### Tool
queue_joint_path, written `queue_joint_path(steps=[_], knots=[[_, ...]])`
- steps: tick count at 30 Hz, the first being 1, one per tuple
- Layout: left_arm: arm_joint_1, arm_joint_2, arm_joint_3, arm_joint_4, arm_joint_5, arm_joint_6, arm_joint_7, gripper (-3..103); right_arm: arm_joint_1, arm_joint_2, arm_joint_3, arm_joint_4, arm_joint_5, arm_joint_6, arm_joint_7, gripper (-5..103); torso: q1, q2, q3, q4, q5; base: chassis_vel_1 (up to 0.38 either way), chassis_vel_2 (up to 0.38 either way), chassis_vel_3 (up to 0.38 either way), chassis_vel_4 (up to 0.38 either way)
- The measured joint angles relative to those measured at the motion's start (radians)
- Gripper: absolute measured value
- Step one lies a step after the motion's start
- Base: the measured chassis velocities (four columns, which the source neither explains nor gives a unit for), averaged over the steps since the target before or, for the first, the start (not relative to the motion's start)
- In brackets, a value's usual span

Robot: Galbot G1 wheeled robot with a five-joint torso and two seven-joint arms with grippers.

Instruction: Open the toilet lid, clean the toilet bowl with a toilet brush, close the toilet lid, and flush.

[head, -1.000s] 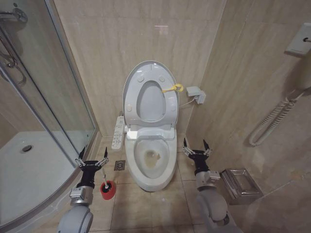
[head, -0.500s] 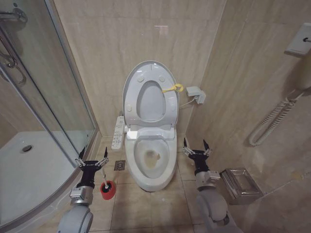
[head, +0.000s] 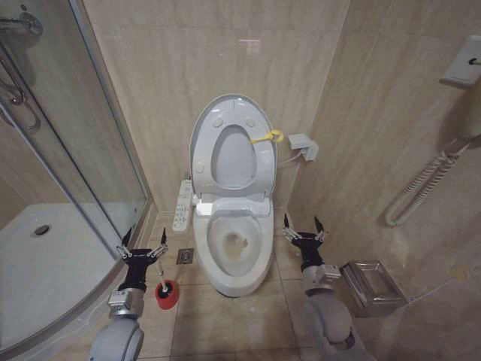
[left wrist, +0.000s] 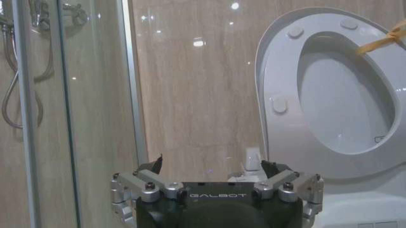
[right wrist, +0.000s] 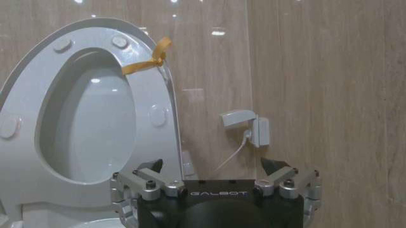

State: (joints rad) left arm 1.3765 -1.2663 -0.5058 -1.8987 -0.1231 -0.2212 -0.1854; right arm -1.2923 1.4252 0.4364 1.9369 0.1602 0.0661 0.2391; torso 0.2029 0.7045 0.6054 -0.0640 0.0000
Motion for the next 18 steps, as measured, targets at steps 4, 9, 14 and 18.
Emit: queue_joint_path(steps=[4, 9, 14, 18], knots=[[0.0, 0.0, 0.0, 0.0, 0.0, 0.0, 0.0, 100, 0.0, 0.0, 0.0, 0.0, 0.0, 0.0, 0.0, 100, 0.0, 0.0, 0.0, 0.0, 0.0, 0.0, 0.0, 0.0, 0.0], [0.0, 0.0, 0.0, 0.0, 0.0, 0.0, 0.0, 100, 0.0, 0.0, 0.0, 0.0, 0.0, 0.0, 0.0, 100, 0.0, 0.0, 0.0, 0.0, 0.0, 0.0, 0.0, 0.0, 0.0], [0.0, 0.0, 0.0, 0.0, 0.0, 0.0, 0.0, 100, 0.0, 0.0, 0.0, 0.0, 0.0, 0.0, 0.0, 100, 0.0, 0.0, 0.0, 0.0, 0.0, 0.0, 0.0, 0.0, 0.0], [0.0, 0.0, 0.0, 0.0, 0.0, 0.0, 0.0, 100, 0.0, 0.0, 0.0, 0.0, 0.0, 0.0, 0.0, 100, 0.0, 0.0, 0.0, 0.0, 0.0, 0.0, 0.0, 0.0, 0.0]])
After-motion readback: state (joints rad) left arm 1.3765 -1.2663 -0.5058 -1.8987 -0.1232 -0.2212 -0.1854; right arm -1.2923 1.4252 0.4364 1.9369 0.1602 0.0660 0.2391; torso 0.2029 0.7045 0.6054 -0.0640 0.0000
